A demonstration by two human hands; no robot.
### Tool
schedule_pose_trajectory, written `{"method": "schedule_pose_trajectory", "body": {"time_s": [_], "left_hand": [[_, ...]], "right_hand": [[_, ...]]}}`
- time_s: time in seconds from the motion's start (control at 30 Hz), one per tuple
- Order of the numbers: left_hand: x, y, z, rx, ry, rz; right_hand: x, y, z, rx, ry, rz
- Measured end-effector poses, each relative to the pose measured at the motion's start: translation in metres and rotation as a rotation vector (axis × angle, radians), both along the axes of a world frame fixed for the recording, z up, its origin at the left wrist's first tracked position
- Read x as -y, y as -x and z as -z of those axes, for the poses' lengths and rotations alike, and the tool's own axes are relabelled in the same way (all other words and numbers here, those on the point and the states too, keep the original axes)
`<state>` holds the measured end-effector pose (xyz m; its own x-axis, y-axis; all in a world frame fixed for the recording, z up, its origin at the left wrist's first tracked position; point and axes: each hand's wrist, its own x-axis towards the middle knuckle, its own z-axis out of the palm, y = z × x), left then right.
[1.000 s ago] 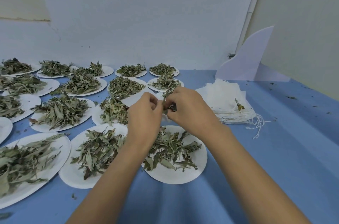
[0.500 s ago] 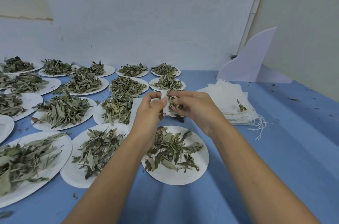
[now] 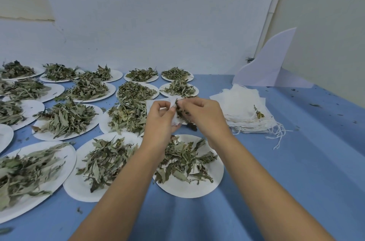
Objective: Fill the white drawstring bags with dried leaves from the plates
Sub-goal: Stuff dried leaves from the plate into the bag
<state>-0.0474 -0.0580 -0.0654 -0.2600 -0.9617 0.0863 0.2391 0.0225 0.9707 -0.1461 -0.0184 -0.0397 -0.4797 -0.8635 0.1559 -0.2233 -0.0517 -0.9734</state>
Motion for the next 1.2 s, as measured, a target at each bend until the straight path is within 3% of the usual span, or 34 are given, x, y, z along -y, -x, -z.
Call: {"method": "schedule_pose_trajectory", "body": {"time_s": [0.1, 0.13, 0.37, 0.6, 0.73, 0.87, 1.07, 1.2], "left_hand": [[0.001, -0.001, 0.0, -0.007, -0.014, -0.043], [0.001, -0.002, -0.001, -0.003, -0.015, -0.054], [0.0, -0.002, -0.006, -0.011, -0.011, -0.104], [-0.003, 0.0, -0.008, -0.015, 0.0, -0.088], [-0.002, 0.0, -0.009, -0.093, -0.056, -0.045], [-0.002, -0.001, -0.005, -0.07, 0.007, -0.043], [0.002, -0.002, 0.0, -0.088, -0.027, -0.041], [0.005, -0.004, 0.001, -0.151, -0.073, -0.048]], "right_hand": [[0.001, -0.002, -0.005, 0.235, -0.022, -0.079], [0.001, -0.003, -0.006, 0.233, -0.01, -0.101], [-0.001, -0.001, -0.001, -0.089, 0.004, -0.067], [-0.003, -0.005, 0.0, 0.045, 0.148, 0.093], [-0.004, -0.004, 0.002, -0.098, 0.154, 0.098], [-0.003, -0.007, 0.004, -0.211, 0.176, 0.106], [-0.001, -0.01, 0.001, -0.115, 0.097, 0.048], [-0.002, -0.011, 0.0, -0.192, 0.07, -0.032]]}}
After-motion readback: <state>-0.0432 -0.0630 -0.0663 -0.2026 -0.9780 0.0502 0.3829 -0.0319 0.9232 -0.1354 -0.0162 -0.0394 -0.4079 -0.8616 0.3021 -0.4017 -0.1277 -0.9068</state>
